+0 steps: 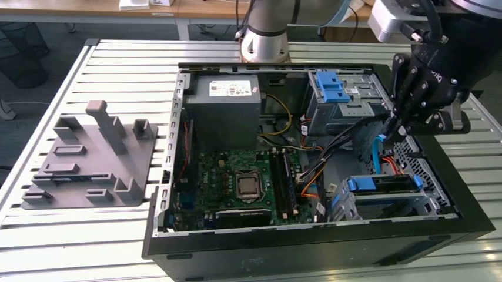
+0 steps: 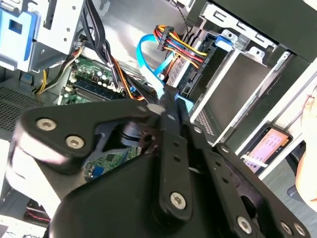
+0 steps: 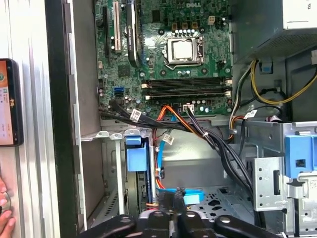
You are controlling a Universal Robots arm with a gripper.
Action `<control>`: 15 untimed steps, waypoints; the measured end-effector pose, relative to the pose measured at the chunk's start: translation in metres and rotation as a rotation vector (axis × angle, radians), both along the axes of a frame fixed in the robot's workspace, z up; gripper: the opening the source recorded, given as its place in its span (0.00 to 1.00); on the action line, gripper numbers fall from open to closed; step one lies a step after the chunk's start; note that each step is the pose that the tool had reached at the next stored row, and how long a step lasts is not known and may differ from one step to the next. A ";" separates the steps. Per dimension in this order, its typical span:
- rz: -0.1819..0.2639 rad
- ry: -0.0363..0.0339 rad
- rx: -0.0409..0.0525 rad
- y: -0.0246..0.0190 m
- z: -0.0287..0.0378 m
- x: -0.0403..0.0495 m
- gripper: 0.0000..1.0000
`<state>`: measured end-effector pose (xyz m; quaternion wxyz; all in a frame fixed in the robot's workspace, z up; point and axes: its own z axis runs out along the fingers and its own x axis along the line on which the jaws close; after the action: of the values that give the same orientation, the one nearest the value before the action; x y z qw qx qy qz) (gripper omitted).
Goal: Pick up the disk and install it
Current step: 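Insert the second disk wire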
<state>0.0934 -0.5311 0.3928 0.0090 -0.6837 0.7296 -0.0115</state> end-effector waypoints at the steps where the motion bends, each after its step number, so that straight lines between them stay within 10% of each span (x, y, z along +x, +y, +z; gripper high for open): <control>1: 0.000 0.0000 -0.0048 0.0006 -0.0010 0.0000 0.17; 15: 0.000 0.0000 -0.0333 0.0122 -0.0133 -0.0002 0.24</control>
<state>0.0932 -0.5189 0.3795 -0.0024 -0.6836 0.7295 -0.0236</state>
